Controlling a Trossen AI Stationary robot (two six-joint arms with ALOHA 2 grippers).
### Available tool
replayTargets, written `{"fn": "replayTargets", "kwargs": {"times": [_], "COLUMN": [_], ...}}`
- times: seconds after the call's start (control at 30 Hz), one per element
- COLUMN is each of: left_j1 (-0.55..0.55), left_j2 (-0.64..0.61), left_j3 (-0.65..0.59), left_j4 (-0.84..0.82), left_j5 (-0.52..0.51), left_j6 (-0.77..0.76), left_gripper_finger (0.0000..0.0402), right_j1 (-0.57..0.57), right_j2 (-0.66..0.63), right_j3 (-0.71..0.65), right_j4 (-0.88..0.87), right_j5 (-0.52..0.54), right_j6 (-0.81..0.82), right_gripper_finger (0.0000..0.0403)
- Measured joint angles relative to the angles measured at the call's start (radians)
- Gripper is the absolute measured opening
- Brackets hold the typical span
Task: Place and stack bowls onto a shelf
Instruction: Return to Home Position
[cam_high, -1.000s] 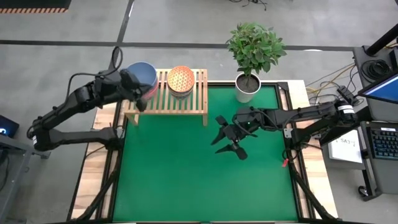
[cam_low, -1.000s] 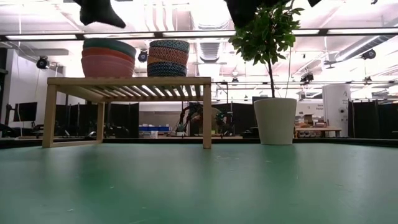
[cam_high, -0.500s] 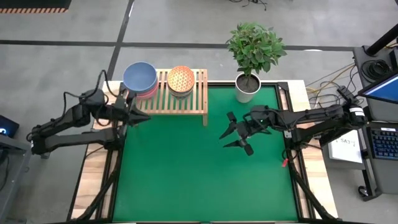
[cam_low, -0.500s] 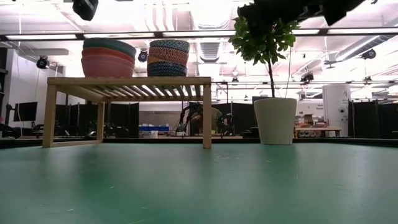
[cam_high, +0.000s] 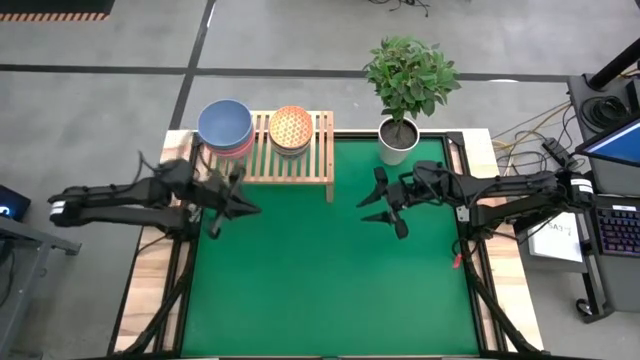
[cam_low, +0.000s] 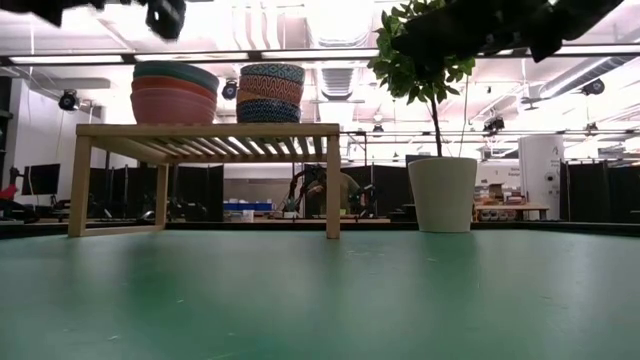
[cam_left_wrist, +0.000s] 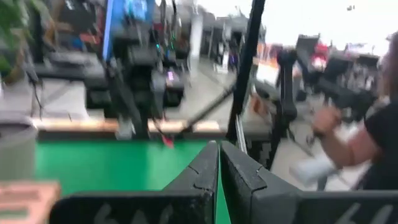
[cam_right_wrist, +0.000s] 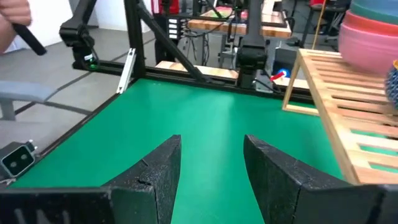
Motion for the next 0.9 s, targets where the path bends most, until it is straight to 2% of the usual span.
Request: {"fn": "replayTargets", "kwargs": {"times": [0.27,0.47,0.6,0.9], "left_j1": [-0.079,-0.091,-0.091,-0.09], "left_j2": [-0.02,-0.108,-0.171,-0.283], "left_j3": [-0.191,-0.329,-0.394,-0.563], "left_j4": [0.084,0.194,0.211,0.36], "left_j5": [-0.041,-0.041,-0.041,-0.041], "left_j6": [-0.004,-0.042,-0.064,-0.126], "left_gripper_finger": [0.0,0.0,0.0,0.0], "right_j1": [-0.008,-0.037,-0.061,-0.112], "right_j2": [-0.002,-0.002,-0.002,-0.002], "right_j3": [-0.028,-0.056,-0.072,-0.111], "right_j4": [-0.008,0.02,0.046,0.1], "right_j5": [-0.005,-0.009,-0.06,-0.09], "right_j6": [-0.026,-0.025,-0.011,0.001], "right_gripper_finger": [0.0164,0.0164,0.0164,0.0162]}}
